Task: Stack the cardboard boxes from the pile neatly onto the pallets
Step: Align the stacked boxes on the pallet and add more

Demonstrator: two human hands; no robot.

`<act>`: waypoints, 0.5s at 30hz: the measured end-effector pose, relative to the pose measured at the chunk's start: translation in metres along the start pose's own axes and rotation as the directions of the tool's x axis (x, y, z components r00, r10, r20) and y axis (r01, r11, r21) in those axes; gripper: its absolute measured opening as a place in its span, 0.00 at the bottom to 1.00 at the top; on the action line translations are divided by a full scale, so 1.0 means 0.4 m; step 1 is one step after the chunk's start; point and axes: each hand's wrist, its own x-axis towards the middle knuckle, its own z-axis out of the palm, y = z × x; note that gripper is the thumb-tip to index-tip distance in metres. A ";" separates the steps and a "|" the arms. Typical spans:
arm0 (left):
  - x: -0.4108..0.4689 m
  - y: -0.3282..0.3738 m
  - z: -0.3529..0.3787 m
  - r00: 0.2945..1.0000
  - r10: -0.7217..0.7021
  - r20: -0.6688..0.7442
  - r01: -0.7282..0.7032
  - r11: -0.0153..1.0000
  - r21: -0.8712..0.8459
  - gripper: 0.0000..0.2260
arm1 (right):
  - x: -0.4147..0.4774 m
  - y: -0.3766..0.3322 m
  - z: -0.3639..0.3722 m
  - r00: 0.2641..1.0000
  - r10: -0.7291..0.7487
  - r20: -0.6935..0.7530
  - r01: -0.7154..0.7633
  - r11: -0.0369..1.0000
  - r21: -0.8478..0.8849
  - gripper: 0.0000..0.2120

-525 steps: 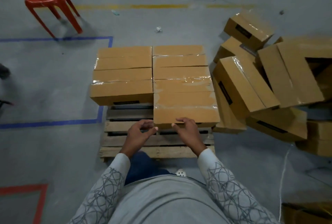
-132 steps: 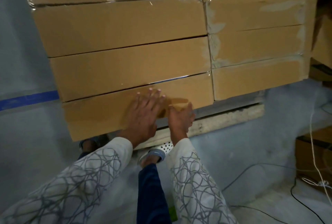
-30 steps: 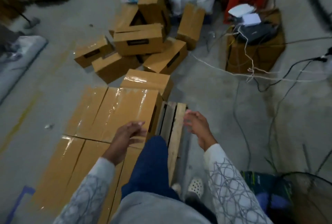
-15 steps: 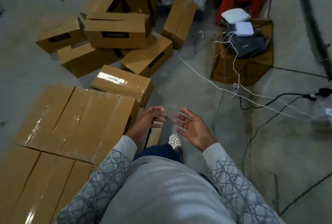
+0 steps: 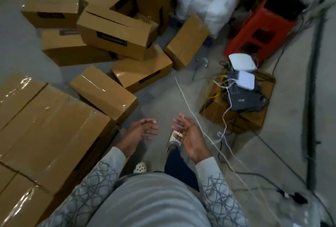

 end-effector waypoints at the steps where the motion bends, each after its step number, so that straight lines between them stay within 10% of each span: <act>1: 0.039 0.022 0.016 1.000 0.003 -0.026 -0.003 1.000 -0.008 0.13 | 0.034 -0.047 -0.002 1.000 -0.008 0.014 0.009 0.998 -0.068 0.13; 15: 0.298 0.297 0.113 0.952 0.048 -0.302 -0.115 0.971 -0.208 0.10 | 0.442 -0.452 0.165 0.960 0.074 0.270 0.037 0.921 -0.387 0.12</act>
